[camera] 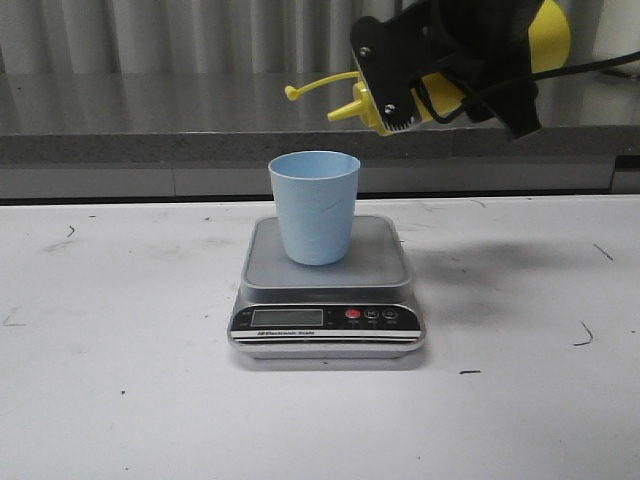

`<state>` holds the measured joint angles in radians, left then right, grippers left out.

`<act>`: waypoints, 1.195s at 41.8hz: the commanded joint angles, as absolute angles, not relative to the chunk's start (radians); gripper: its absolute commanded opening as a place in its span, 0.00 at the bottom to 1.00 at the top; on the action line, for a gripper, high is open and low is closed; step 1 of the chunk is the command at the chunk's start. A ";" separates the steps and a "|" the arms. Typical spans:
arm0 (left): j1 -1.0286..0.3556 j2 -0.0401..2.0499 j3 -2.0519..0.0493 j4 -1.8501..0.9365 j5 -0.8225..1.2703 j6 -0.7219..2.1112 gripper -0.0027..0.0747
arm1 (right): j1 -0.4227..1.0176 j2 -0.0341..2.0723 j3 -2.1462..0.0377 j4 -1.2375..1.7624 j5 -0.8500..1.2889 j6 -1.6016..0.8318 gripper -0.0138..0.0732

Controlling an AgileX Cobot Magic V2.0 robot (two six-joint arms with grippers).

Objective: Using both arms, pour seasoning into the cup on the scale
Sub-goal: 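Tilt the bottle nozzle down over the blue cup with the right gripper, then tilt the bottle upright and lower it back to its spot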

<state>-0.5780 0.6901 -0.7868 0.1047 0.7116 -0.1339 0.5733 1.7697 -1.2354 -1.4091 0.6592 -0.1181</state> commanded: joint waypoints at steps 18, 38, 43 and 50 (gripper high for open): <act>-0.578 0.691 -0.815 0.102 0.632 -0.139 0.56 | 0.427 1.620 -1.272 -0.956 0.538 0.226 0.49; -0.578 0.691 -0.815 0.102 0.632 -0.139 0.56 | 0.113 1.394 -0.837 -0.457 -0.159 0.234 0.49; -0.578 0.691 -0.815 0.102 0.632 -0.139 0.56 | 0.072 1.418 -0.715 -0.448 -0.402 0.234 0.49; -0.578 0.691 -0.815 0.102 0.632 -0.139 0.56 | 0.009 1.495 -0.648 -0.432 -0.610 0.234 0.49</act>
